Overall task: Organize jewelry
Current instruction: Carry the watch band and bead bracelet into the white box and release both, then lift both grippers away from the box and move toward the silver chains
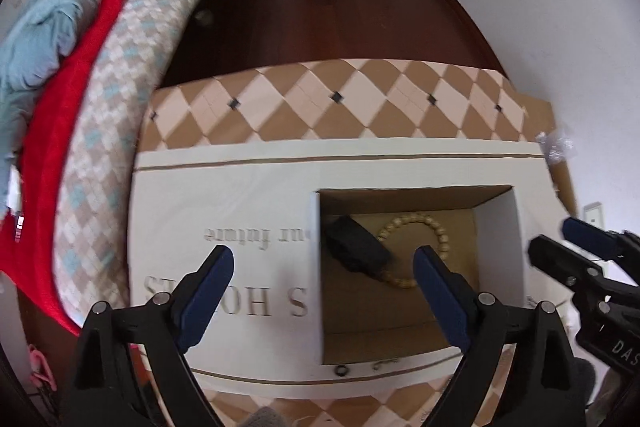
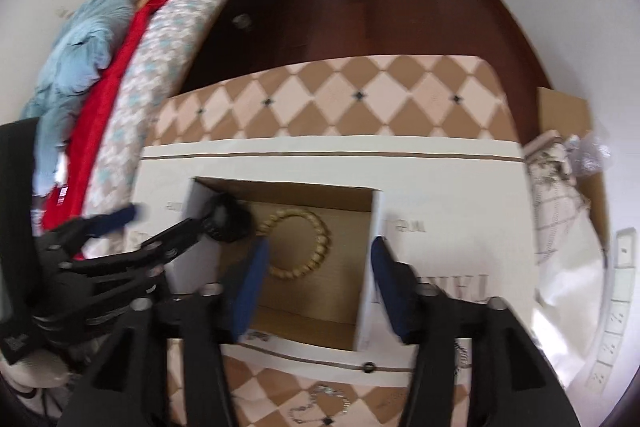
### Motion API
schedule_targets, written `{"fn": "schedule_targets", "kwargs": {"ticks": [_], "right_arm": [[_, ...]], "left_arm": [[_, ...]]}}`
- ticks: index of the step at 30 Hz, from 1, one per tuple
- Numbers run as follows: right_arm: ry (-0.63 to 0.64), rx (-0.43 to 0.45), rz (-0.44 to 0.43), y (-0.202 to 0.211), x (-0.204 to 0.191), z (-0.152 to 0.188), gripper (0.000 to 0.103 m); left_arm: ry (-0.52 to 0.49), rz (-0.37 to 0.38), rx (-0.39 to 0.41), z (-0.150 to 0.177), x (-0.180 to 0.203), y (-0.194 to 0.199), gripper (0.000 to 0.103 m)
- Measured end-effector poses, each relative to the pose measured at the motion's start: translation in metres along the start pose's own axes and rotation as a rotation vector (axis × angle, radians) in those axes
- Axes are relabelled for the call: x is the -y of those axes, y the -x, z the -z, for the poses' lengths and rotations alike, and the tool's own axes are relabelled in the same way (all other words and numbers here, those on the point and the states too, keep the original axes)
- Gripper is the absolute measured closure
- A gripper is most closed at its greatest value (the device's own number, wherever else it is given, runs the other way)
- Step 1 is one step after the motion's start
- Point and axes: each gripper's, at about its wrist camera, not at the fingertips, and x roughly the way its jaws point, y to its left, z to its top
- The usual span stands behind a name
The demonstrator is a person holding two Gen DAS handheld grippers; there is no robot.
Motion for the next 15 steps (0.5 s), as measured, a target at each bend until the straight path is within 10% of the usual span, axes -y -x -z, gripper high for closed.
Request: {"fn": "schedule_targets", "kwargs": {"ticks": [5, 15], "right_arm": [[0.004, 0.025, 0.172, 0.002, 0.004, 0.015, 0.002], [0.010, 0.049, 0.218, 0.006, -0.005, 0.046, 0.000]], "left_arm": [[0.010, -0.086, 0.048, 0.010, -0.010, 0.009, 0.006], [0.041, -0.173, 0.116, 0.037, -0.023, 0.034, 0.001]]}}
